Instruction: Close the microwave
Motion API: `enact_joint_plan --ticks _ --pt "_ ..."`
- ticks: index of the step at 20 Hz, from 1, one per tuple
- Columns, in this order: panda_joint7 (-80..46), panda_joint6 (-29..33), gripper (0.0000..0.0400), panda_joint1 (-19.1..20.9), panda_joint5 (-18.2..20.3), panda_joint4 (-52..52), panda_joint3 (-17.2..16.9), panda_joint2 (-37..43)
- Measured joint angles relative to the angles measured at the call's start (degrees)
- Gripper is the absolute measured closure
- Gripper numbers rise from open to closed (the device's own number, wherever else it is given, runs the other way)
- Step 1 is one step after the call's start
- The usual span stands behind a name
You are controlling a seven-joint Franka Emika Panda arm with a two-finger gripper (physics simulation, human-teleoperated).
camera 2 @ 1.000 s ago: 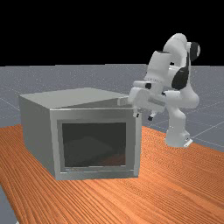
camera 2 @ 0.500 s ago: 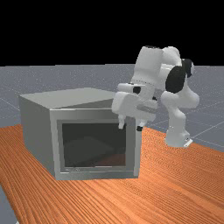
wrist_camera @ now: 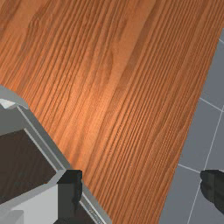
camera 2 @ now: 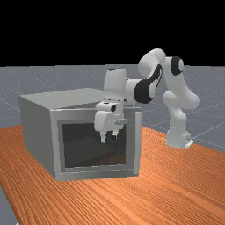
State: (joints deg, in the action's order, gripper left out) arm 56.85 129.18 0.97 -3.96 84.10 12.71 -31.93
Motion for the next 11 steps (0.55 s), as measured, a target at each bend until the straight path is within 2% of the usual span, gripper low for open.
enact_joint_plan --ticks 1,2,4,5,6,7,8,9,11 --pt "9.89 -1.94 0.0 4.03 2.1 -1.06 0.94 -0.38" --pt "6.97 0.61 0.0 6.04 3.6 1.04 -0.28 0.93" --pt "8.34 1.01 0.0 8.31 5.88 1.12 -0.6 1.09" --pt "6.41 12.4 0.0 9.16 7.77 7.44 -0.49 3.75" --pt "6.91 10.38 0.0 9.05 7.79 6.63 -0.72 3.51" --pt "2.84 3.02 0.0 5.4 0.62 2.49 -4.37 2.0" --pt "4.52 2.78 0.0 5.89 1.79 2.34 -3.69 1.91" --pt "21.59 -2.29 0.0 10.54 9.23 -1.57 2.75 -0.38" --pt "31.05 -7.51 0.0 12.22 10.9 -6.27 4.73 -2.82"
